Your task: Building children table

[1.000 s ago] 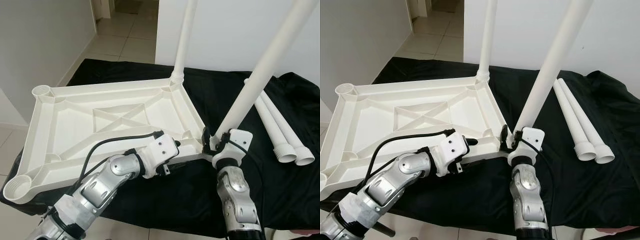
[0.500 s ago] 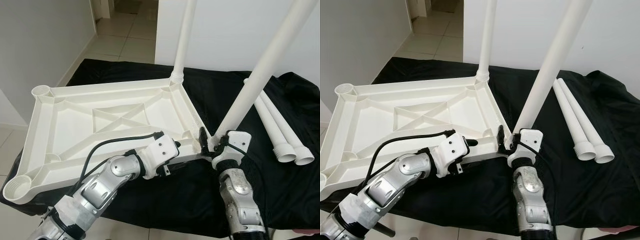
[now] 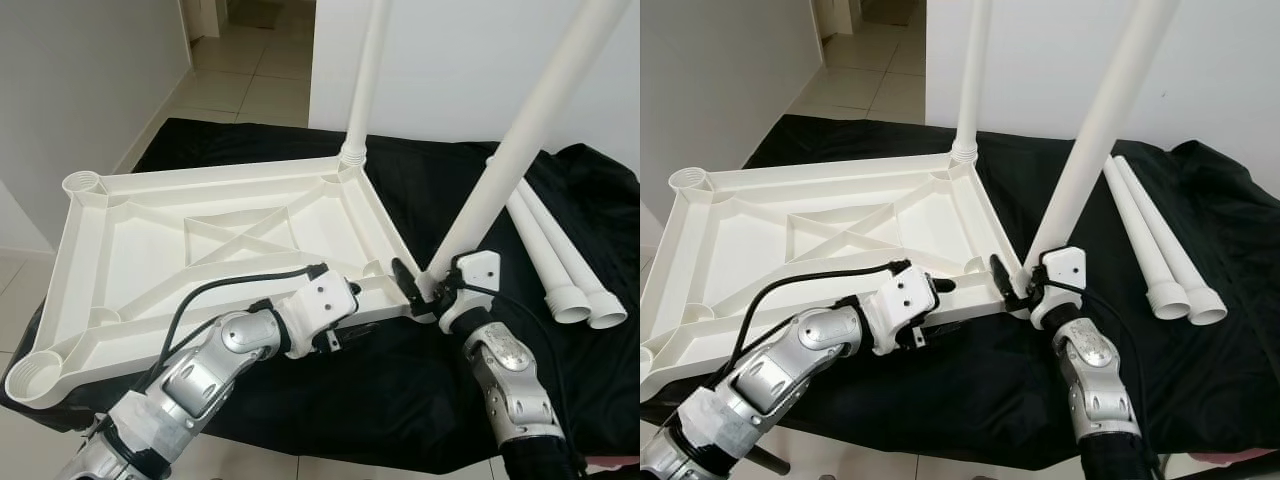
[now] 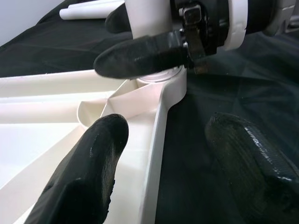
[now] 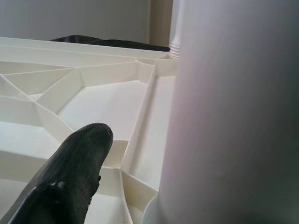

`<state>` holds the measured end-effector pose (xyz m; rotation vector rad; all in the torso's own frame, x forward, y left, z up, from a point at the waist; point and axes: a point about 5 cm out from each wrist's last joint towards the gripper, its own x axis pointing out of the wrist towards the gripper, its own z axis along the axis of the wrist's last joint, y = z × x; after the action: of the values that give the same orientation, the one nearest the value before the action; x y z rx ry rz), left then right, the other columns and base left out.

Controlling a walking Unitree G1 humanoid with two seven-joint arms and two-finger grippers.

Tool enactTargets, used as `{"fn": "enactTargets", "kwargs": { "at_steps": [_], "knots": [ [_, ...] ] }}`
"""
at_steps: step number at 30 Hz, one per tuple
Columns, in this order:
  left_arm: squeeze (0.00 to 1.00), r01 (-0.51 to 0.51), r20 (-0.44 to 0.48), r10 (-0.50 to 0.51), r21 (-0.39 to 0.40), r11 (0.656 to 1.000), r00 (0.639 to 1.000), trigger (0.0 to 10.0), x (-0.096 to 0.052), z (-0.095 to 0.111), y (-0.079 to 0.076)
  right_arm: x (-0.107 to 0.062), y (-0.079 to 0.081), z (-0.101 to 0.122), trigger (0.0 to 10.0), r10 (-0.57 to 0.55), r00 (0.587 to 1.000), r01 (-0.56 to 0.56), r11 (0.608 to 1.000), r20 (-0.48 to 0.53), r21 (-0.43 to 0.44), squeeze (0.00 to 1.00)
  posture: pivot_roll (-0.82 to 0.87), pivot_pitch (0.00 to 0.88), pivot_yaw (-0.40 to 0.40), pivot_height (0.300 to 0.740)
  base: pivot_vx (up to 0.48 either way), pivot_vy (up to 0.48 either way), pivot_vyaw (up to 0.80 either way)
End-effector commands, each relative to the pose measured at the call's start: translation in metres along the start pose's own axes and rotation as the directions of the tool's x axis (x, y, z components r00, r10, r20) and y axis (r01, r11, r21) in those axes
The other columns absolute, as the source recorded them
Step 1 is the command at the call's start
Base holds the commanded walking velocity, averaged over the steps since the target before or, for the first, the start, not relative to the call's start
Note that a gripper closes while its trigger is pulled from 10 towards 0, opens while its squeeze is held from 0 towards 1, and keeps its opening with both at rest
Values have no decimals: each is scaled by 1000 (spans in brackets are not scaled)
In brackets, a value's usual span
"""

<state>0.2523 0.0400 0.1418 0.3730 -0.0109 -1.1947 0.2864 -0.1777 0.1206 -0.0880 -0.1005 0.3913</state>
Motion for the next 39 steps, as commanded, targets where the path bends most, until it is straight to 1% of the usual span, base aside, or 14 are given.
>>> {"fn": "enactTargets", "kwargs": {
  "at_steps": [1, 4, 5, 6, 16, 17, 18, 19, 27, 33, 34, 35, 38, 39],
  "knots": [
    [0, 65, 1, -65, 23, 998, 998, 10000, -1, 2, -2, 1, 4, -5, 10000, 39, 999, -39, 999, -20, 8, 0, -77, 0, -30, 740, 0, 0, 0],
    [0, 67, -1, -67, 26, 997, 998, 10000, -1, 2, -2, 3, 2, -7, 10000, 53, 998, -53, 999, -29, -7, 0, -73, 0, -25, 740, 0, 0, 0],
    [0, 68, -2, -68, 29, 997, 998, 10000, -1, 2, -2, 4, 0, -8, 4745, 57, 998, -57, 998, -32, -11, 0, -72, 0, -24, 740, 0, 0, 0],
    [0, 69, -3, -69, 30, 997, 998, 10000, -1, 2, -2, 5, -2, -9, 0, 60, 998, -60, 998, -36, -14, 0, -71, 0, -24, 740, 0, 0, 0],
    [0, 64, -10, -64, 30, 997, 998, 10000, -3, 2, -2, -3, -7, -15, 0, 60, 997, -60, 998, -47, 3, 0, -69, 0, -21, 740, 0, 0, 0],
    [0, 65, -11, -65, 29, 997, 998, 10000, -3, 1, -2, -4, -6, -16, 941, 51, 998, -50, 999, -46, 13, 0, -71, 0, -18, 740, 0, 0, 0],
    [0, 66, -12, -65, 29, 997, 998, 10000, -3, 1, -3, -5, -6, -16, 941, 44, 998, -43, 999, -44, 20, 0, -72, 0, -16, 740, 0, 0, 0],
    [0, 66, -12, -66, 29, 997, 998, 10000, -3, 1, -3, -5, -6, -17, 10000, 35, 998, -34, 999, -45, 25, 0, -73, 0, -16, 740, 0, 0, 0],
    [0, 70, -13, -70, 26, 997, 997, 10000, -3, 1, -4, -8, -1, -19, 10000, -39, 998, 41, 998, -52, 52, 0, -75, 0, -13, 740, 0, 0, 0],
    [0, 75, -17, -74, 26, 997, 997, 10000, -4, 1, -5, -6, 10, -15, 10000, -142, 989, 145, 987, -50, 71, 0, -74, 0, -12, 740, 0, 0, 0],
    [0, 75, -18, -74, 26, 997, 997, 10000, -4, 0, -5, -6, 13, -15, 10000, -180, 982, 184, 979, -51, 85, 0, -73, 0, -13, 740, 0, 0, 0],
    [0, 75, -18, -74, 26, 997, 997, 10000, -4, 0, -5, -6, 13, -15, 10000, -180, 982, 184, 979, -51, 85, 0, -73, 0, -13, 740, 0, 0, 0],
    [0, 75, -20, -74, 25, 997, 997, 10000, -5, 0, -6, -8, 17, -15, 10000, -320, 943, 328, 940, -87, 94, 0, -71, 0, -10, 740, 0, 0, 0],
    [0, 75, -20, -74, 25, 997, 997, 10000, -5, 0, -6, -8, 17, -15, 10000, -320, 943, 328, 940, -87, 94, 0, -71, 0, -10, 740, 0, 0, 0]
  ]
}}
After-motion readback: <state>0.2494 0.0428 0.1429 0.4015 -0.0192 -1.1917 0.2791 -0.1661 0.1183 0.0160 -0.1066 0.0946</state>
